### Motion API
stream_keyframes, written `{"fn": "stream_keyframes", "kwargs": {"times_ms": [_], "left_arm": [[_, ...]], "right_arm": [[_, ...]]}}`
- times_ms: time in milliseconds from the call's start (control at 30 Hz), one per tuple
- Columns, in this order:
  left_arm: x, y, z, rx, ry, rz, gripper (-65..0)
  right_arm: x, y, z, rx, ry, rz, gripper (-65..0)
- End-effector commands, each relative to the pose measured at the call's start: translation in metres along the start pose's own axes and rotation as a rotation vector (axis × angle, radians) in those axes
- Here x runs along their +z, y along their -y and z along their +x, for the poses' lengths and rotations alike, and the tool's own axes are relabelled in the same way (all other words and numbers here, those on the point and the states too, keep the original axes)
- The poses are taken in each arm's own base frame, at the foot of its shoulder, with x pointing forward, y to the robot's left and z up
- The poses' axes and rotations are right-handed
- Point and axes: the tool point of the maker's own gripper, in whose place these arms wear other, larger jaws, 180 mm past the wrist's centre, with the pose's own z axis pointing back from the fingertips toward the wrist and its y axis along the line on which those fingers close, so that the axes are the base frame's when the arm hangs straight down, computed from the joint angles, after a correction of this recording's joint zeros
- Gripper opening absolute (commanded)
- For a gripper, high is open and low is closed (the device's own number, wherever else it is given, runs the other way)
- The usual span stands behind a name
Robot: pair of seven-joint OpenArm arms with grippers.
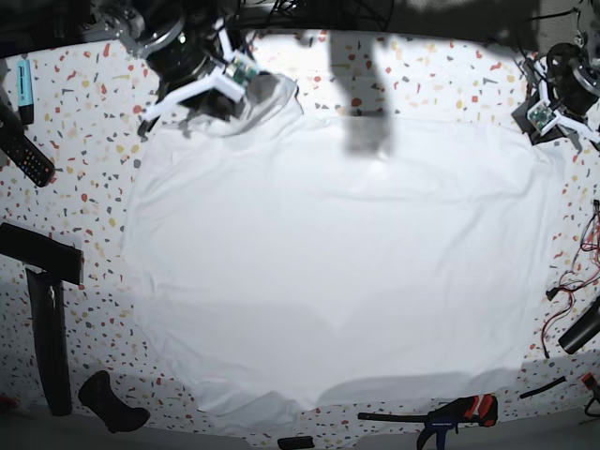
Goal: Fold the T-shirt properly
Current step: 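Grasp the shirt's shoulder edge with the right gripper, then drag the grasped shoulder edge with the right gripper across the shirt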
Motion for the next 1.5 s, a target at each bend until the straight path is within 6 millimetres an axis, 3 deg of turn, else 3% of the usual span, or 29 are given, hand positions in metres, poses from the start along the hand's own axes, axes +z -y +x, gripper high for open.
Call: {"fn": "stream_keyframes", "kwargs": {"times_ms": [0, 267, 633, 967, 1100, 1333, 1467], "left_arm": [[0.002, -0.012, 0.008, -0.018, 0.030, 0.024, -65.0], [0.002, -0.012, 0.008, -0.018, 0.030, 0.024, -65.0], [0.002, -0.012, 0.001, -0.017, -0.007, 0.024, -65.0], [0.002, -0.012, 0.002, -0.018, -0.007, 0.025, -65.0], [0.002, -0.015, 0.003, -0.020, -0.004, 0.032, -65.0], [0.005, -0.046, 0.011, -0.051, 0.005, 0.198, -65.0], [0.006, -0.053, 0.018, -0.060, 0.017, 0.227, -65.0]], "right_arm": [[0.002, 0.008, 0.011, -0.016, 0.039, -0.031, -65.0], [-0.001, 0.007, 0.021, -0.065, 0.057, -0.044, -65.0], [0.007, -0.004, 0.001, -0.007, 0.007, 0.008, -65.0], [0.007, 0.010, 0.002, -0.059, 0.012, -0.065, -65.0], [0.003, 0.032, 0.009, -0.072, 0.041, -0.139, -65.0], [-0.002, 0.082, 0.023, -0.106, 0.087, -0.305, -65.0], [-0.004, 0.103, 0.033, -0.123, 0.120, -0.373, -65.0]]}}
